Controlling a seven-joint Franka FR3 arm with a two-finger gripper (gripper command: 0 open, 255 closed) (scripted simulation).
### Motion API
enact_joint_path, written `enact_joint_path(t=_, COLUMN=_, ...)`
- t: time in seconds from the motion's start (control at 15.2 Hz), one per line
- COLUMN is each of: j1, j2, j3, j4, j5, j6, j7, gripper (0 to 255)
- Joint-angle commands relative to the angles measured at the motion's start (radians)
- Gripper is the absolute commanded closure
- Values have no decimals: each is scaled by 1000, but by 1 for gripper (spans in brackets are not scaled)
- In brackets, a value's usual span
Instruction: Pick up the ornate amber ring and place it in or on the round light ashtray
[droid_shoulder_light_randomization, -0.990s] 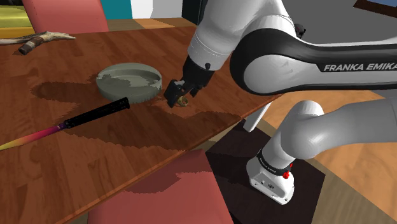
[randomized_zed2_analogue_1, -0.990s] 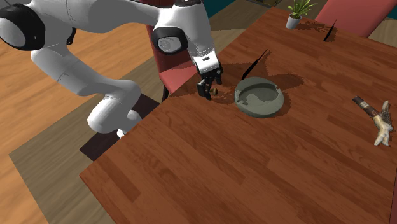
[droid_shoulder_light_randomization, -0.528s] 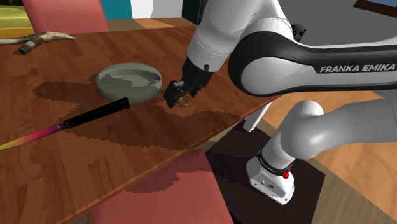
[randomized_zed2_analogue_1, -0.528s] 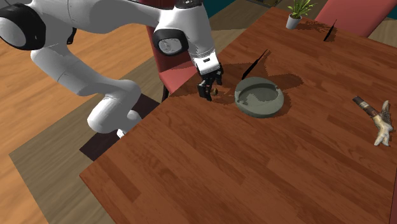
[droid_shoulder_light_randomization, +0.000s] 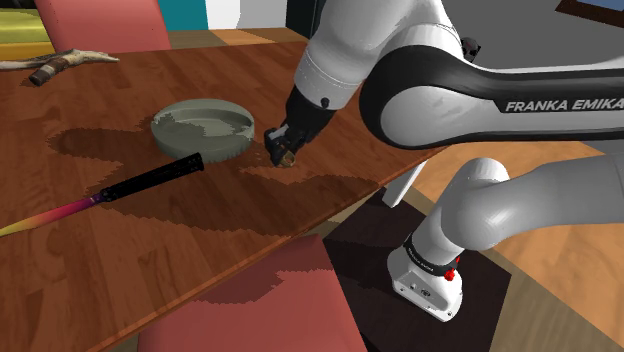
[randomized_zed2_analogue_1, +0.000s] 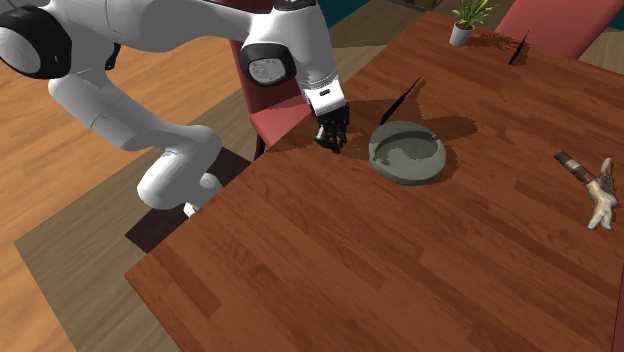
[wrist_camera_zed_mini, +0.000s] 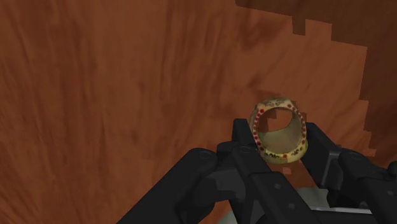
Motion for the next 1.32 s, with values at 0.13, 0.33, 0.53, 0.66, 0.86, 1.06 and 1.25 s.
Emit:
enact_joint_path(t=0.13, j1=2, j2=2, j3=-3, j4=5, j5=-1, j6=-19, j7=0, gripper=255)
enact_joint_path(t=0.33, j1=-2, j2=-2, j3=-15, j4=42, j5=-10, j6=-60, j7=-2, gripper=255)
enact_joint_path(t=0.53, j1=-7, j2=-3, j3=-26, j4=80, j5=-19, j6=-99, j7=-3, gripper=255)
enact_joint_path(t=0.66, j1=-10, j2=-3, j3=-33, j4=106, j5=-24, j6=-125, j7=-4, gripper=255)
enact_joint_path(t=0.86, j1=-15, j2=-1, j3=-43, j4=147, j5=-33, j6=-164, j7=-5, gripper=255)
enact_joint_path(t=1.06, j1=-20, j2=4, j3=-52, j4=189, j5=-41, j6=-201, j7=-6, gripper=255)
enact_joint_path(t=1.25, j1=-25, j2=10, j3=-61, j4=232, j5=-49, j6=-238, j7=-6, gripper=255)
